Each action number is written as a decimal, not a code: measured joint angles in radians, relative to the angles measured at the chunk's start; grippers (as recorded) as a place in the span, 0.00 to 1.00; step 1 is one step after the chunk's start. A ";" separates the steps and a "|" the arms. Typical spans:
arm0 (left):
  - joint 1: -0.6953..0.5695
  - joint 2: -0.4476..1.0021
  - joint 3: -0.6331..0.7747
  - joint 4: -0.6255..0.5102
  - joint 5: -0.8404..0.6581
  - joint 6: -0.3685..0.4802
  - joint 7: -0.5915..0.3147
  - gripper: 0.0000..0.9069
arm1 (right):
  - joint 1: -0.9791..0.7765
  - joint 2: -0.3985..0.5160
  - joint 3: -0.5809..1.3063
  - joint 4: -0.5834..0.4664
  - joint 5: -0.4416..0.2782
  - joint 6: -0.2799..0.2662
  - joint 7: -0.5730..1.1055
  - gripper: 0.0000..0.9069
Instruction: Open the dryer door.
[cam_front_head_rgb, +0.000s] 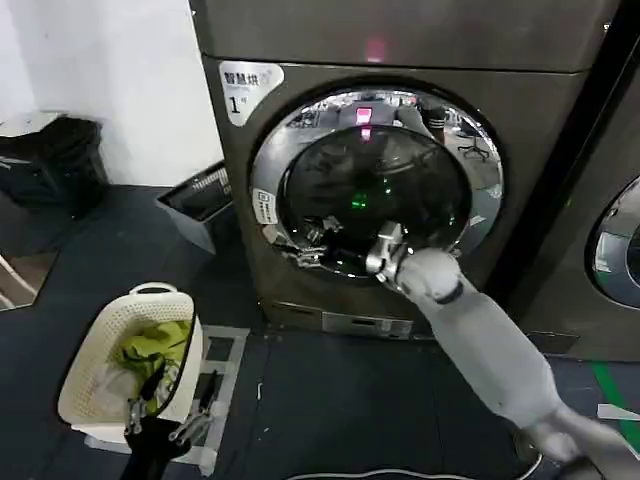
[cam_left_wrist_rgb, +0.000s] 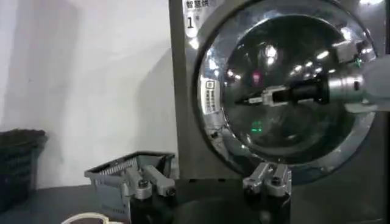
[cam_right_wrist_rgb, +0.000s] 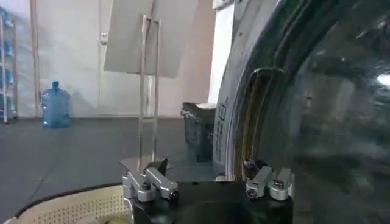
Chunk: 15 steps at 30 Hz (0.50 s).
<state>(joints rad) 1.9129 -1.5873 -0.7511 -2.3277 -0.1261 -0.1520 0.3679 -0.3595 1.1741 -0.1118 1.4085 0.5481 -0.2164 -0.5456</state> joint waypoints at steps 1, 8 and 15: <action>-0.001 0.000 -0.002 0.000 -0.004 0.004 0.000 1.00 | 0.005 0.004 -0.005 -0.011 -0.001 0.002 0.000 1.00; -0.008 0.002 -0.002 0.001 -0.011 0.028 0.001 1.00 | 0.047 0.049 -0.034 -0.083 -0.024 0.024 0.009 1.00; -0.004 0.005 -0.001 -0.006 -0.018 0.061 0.018 1.00 | 0.071 0.094 -0.048 -0.145 -0.031 0.037 0.005 1.00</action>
<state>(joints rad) 1.9089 -1.5822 -0.7522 -2.3333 -0.1437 -0.0914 0.3857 -0.2887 1.2683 -0.1599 1.2640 0.5166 -0.1798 -0.5406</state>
